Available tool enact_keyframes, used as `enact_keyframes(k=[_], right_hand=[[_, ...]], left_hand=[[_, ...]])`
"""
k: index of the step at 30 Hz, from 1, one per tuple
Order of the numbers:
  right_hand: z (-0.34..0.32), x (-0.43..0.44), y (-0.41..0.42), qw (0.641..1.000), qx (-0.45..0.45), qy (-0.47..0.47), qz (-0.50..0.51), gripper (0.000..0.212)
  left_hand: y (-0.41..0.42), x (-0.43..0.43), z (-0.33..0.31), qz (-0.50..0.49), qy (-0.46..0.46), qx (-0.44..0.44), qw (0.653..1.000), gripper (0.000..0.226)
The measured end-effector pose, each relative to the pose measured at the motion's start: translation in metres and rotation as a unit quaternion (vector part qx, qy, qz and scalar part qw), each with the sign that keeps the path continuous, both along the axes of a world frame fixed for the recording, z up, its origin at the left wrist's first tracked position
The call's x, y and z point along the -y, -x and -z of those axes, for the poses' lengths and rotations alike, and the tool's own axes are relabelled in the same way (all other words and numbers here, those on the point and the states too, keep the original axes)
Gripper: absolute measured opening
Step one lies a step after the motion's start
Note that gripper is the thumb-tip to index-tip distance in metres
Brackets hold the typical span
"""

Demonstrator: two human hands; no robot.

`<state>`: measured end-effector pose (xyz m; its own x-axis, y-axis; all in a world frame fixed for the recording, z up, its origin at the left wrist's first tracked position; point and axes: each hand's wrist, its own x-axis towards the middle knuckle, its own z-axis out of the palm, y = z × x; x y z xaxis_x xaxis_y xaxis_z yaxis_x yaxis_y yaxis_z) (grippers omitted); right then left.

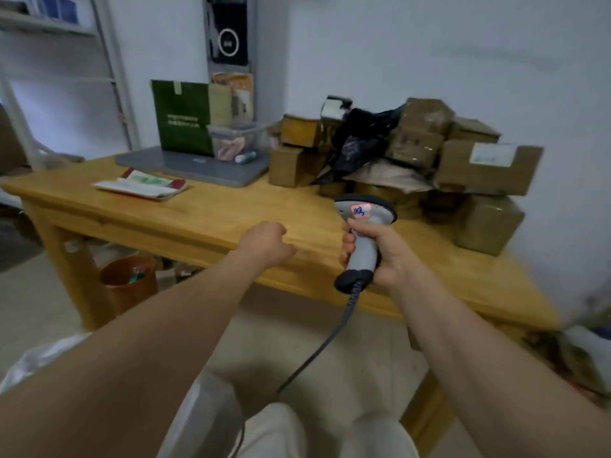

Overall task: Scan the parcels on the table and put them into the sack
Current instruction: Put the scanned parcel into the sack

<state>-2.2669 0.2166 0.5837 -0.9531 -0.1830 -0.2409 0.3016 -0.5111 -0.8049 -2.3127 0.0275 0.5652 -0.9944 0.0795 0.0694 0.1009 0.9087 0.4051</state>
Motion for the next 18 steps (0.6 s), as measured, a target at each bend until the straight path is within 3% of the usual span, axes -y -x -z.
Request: enact_keyframes(k=[7,14,18], right_hand=[[-0.022,-0.089,0.020,0.981,-0.024,-0.002,0.191,0.019],[-0.047,-0.166,0.024,0.940,-0.083,0.040,0.327,0.015],[-0.052,-0.199,0.018,0.921,-0.087,0.014,0.379,0.012]], left_hand=[[0.055,-0.106,-0.041,0.099,-0.010,-0.018,0.995,0.057],[0.103,-0.235,-0.089,0.216,-0.018,-0.146,0.965,0.042],[0.124,-0.298,-0.102,0.269,-0.006,-0.222,0.937,0.077]])
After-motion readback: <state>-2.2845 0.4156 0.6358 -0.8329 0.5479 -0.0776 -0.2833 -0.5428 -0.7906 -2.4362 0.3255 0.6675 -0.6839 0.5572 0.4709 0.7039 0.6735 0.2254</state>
